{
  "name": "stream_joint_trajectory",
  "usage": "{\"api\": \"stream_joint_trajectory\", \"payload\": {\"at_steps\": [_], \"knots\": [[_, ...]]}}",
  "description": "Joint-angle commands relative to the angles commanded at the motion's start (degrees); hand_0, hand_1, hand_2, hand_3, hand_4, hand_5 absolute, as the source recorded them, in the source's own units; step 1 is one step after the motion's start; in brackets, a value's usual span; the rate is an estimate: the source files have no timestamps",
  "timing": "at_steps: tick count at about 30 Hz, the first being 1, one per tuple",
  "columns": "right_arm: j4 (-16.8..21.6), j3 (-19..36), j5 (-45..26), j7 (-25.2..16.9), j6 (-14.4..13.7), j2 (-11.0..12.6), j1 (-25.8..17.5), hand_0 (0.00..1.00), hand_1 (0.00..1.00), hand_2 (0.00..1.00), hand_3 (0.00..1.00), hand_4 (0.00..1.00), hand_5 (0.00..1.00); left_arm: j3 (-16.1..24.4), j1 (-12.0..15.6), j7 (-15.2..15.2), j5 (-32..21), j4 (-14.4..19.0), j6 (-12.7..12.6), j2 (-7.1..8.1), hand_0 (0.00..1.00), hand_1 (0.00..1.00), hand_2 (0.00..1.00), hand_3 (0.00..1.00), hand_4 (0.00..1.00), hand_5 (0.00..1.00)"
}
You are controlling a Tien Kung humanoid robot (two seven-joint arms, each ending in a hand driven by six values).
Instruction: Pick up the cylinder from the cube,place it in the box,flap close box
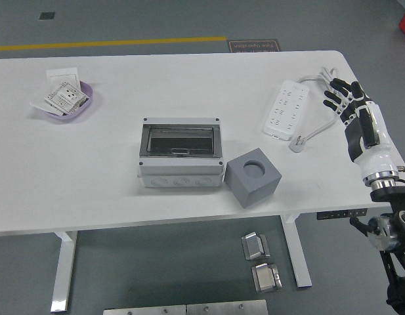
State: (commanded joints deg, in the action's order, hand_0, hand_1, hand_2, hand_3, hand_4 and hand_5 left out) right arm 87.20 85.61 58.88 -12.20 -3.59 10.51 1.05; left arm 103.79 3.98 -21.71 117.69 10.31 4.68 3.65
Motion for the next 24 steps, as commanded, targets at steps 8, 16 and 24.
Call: {"api": "stream_joint_trajectory", "payload": {"at_steps": [8, 16, 24], "knots": [[-1.2, -0.3, -3.4, -0.7, 0.8, -0.9, 0.4, 0.828, 0.811, 0.867, 0.826, 0.998, 0.871, -0.1, 0.1, 0.2, -0.2, 0.0, -0.3, 0.06, 0.739, 0.762, 0.710, 0.803, 0.766, 0.504], [-1.2, -1.0, -6.5, -0.6, 2.4, -1.0, 0.0, 0.832, 0.798, 0.851, 0.878, 0.998, 0.885, -0.8, -0.2, 0.5, -0.9, 0.0, -0.4, 0.15, 0.739, 0.763, 0.709, 0.803, 0.766, 0.504], [-1.0, -1.4, -6.1, -0.3, 2.2, -0.8, 0.1, 0.836, 0.790, 0.835, 0.852, 0.998, 0.897, -1.2, -0.3, 0.5, -1.4, 0.0, -0.3, 0.37, 0.739, 0.762, 0.710, 0.804, 0.767, 0.504]]}}
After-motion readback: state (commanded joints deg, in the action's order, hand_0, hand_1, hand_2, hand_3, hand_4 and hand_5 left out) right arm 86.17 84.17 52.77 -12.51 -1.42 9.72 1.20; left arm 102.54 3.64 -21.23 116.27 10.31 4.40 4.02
